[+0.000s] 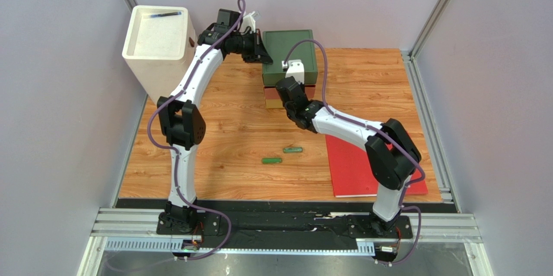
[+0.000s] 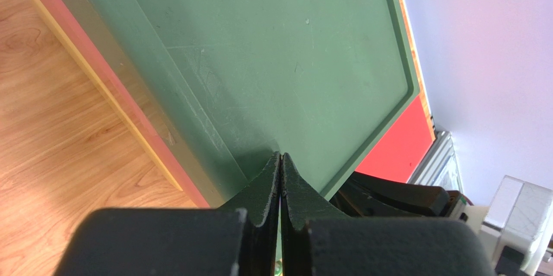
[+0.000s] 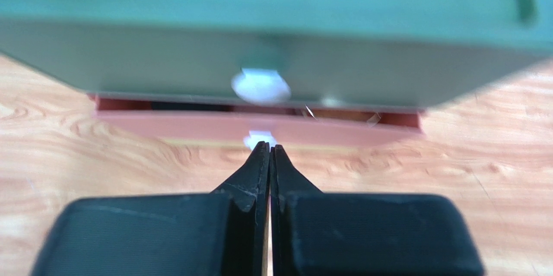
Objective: Organize the makeup
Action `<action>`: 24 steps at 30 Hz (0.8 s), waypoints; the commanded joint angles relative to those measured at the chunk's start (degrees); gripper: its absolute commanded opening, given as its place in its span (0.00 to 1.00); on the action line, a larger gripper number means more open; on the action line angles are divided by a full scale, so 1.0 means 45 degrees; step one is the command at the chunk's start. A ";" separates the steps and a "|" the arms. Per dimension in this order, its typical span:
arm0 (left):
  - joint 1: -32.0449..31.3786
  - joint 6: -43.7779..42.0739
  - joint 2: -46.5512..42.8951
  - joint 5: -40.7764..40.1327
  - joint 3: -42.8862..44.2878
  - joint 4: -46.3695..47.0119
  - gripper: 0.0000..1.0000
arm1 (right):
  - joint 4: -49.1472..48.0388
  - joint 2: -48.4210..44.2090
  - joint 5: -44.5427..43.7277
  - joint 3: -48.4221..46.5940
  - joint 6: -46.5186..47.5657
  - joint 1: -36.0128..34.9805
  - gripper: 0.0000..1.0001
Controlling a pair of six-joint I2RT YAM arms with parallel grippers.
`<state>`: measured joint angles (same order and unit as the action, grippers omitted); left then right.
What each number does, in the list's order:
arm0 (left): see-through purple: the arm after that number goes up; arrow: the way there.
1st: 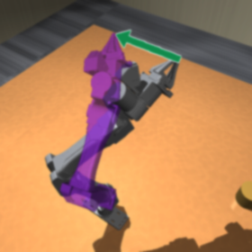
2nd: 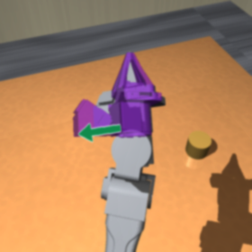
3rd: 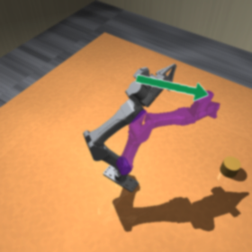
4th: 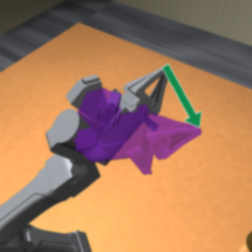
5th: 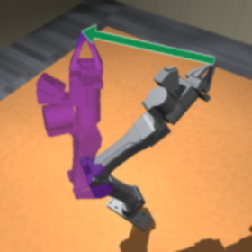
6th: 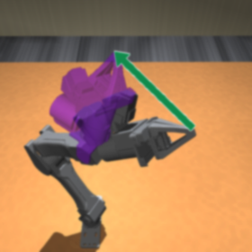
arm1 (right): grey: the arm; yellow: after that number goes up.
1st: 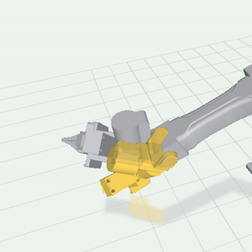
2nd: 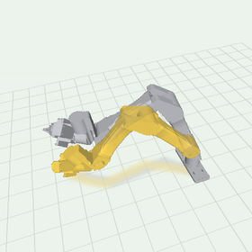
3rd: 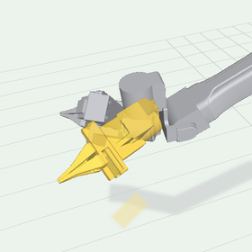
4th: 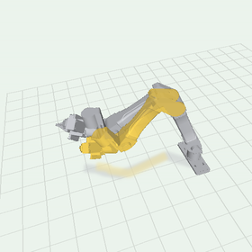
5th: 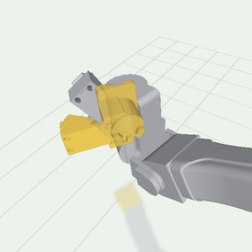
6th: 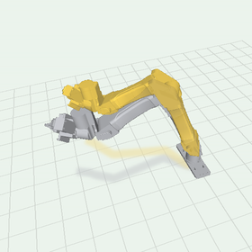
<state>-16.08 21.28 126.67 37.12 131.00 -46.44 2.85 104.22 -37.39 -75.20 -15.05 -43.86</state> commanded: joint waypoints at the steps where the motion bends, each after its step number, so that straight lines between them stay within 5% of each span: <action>1: 0.0135 -0.0881 0.1206 -0.2019 -0.0674 -0.2884 0.00 | 0.0459 -0.2120 0.0085 0.0908 -0.1205 -0.0098 0.00; 7: 0.0154 -0.0842 0.1225 -0.2000 -0.0615 -0.2884 0.00 | 0.0616 -0.4193 0.2014 0.2761 -0.3017 0.0213 0.05; 9: 0.0154 -0.0842 0.1226 -0.2000 -0.0596 -0.2865 0.00 | 0.0266 -0.4722 0.3459 0.3271 -0.3586 0.0662 0.31; 10: 0.0154 -0.0842 0.1226 -0.1980 -0.0595 -0.2865 0.00 | 0.0129 -0.4859 0.3986 0.3563 -0.3976 0.0876 0.63; 16: 0.0154 -0.0861 0.1226 -0.1941 -0.0654 -0.2923 0.00 | -0.2911 -0.4880 0.9041 0.5751 -0.6926 0.2732 0.72; 24: 0.0154 -0.0861 0.1031 -0.1941 -0.0927 -0.2806 0.00 | -0.8403 -0.3402 1.0532 0.8350 -1.0108 0.3651 0.72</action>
<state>-16.08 21.28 126.67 37.17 130.98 -46.39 -16.45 84.42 2.98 -39.70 -50.52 -28.91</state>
